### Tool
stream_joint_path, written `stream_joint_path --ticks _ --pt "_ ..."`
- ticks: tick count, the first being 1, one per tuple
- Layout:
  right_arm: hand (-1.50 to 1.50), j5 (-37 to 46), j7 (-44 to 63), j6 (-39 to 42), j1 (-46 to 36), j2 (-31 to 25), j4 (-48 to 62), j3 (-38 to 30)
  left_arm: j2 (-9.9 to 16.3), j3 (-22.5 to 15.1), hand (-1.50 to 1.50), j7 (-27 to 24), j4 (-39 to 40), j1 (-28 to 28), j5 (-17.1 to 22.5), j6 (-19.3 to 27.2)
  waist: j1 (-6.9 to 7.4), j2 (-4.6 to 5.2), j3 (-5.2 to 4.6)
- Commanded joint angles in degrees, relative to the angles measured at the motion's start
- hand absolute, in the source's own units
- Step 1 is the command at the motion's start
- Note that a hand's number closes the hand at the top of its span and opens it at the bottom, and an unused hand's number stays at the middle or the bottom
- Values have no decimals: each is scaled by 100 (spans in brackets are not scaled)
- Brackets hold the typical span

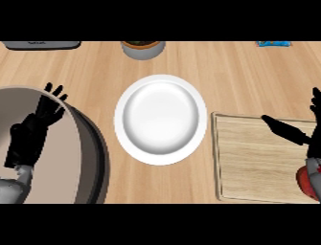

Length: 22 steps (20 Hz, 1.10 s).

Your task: Pick the pear from the tray and place it in the plate

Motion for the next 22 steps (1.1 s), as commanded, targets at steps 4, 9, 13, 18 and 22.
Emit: stream_joint_path --ticks 4,9,13,18,22 --pt "-150 1864 1294 -938 1032 -428 -965 784 -336 147 0 -315 346 -219 134 -132 -37 -65 -25" --pt "-150 2725 2981 -97 1091 -1342 -2228 424 -350 252 0 -40 387 -543 181 -249 -31 -68 -23" --pt "-150 2529 4266 1275 1363 -1833 -2904 497 -357 309 0 -111 464 -470 184 -224 -93 -88 -42" --pt "-150 1570 5452 2585 1277 -2437 -3637 150 -625 118 0 -33 379 -610 -15 -71 7 -58 -17" --pt "-150 1008 6116 3133 1268 -2691 -3950 -39 -575 172 0 -30 400 -626 -31 -191 92 -43 -13"
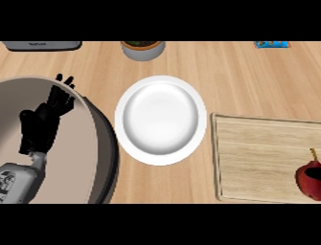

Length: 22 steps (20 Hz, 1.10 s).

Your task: Pick the pear from the tray and place it in the plate

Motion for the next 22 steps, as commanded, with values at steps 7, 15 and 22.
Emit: stream_joint_path --ticks 7,15,22 --pt "-150 -869 1034 937 -18 -84 -73 -448 -196 46 0 -156 67 25 -130 -208 119 27 13" --pt "-150 -928 940 1204 6 118 492 -8 -240 156 0 25 70 -111 -207 -281 177 33 15" --pt "-150 -856 -114 1296 82 659 1534 -90 -451 263 0 -195 378 -246 -383 -398 125 33 18"
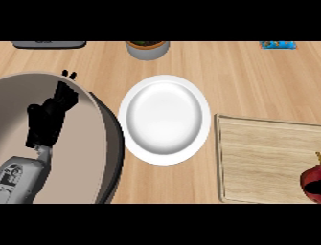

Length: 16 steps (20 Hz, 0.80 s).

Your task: Pick the pear from the tray and place it in the plate

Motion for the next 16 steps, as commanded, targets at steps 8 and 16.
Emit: stream_joint_path --ticks 8,16 --pt "-150 676 153 276 -262 953 834 204 -330 215 0 -288 300 -37 -320 -38 -11 9 -17" --pt "150 1155 -822 290 251 961 1042 -261 -307 538 0 -413 351 37 -262 -392 -43 5 -17"
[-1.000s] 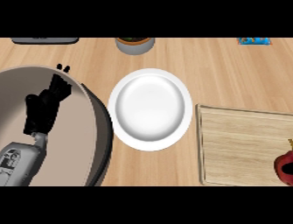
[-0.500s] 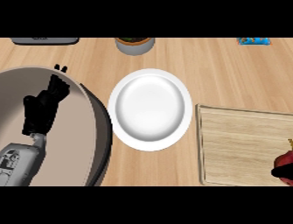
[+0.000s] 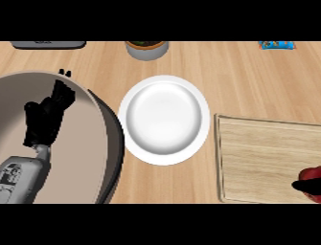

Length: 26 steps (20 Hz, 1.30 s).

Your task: Pick the pear from the tray and place it in the plate

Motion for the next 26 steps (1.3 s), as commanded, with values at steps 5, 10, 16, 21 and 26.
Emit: stream_joint_path --ticks 5,10,16,21,26 --pt "150 628 35 255 -101 115 21 -351 -47 329 0 30 196 -347 -33 -227 -15 19 -11" --pt "150 1268 -1309 267 204 134 -95 550 -313 -11 0 -134 -17 122 -341 42 26 22 -7" --pt "150 2166 -2307 -2 60 207 -468 1380 -115 173 0 -173 -77 158 -231 -106 28 15 -9" --pt "150 2529 -2989 -949 255 72 -1150 949 -274 68 0 -128 -210 259 -309 -46 -66 -7 -7" --pt "150 2630 -3138 -1150 -339 191 -1826 736 -146 254 0 70 -107 -13 -132 -214 -25 8 -10"
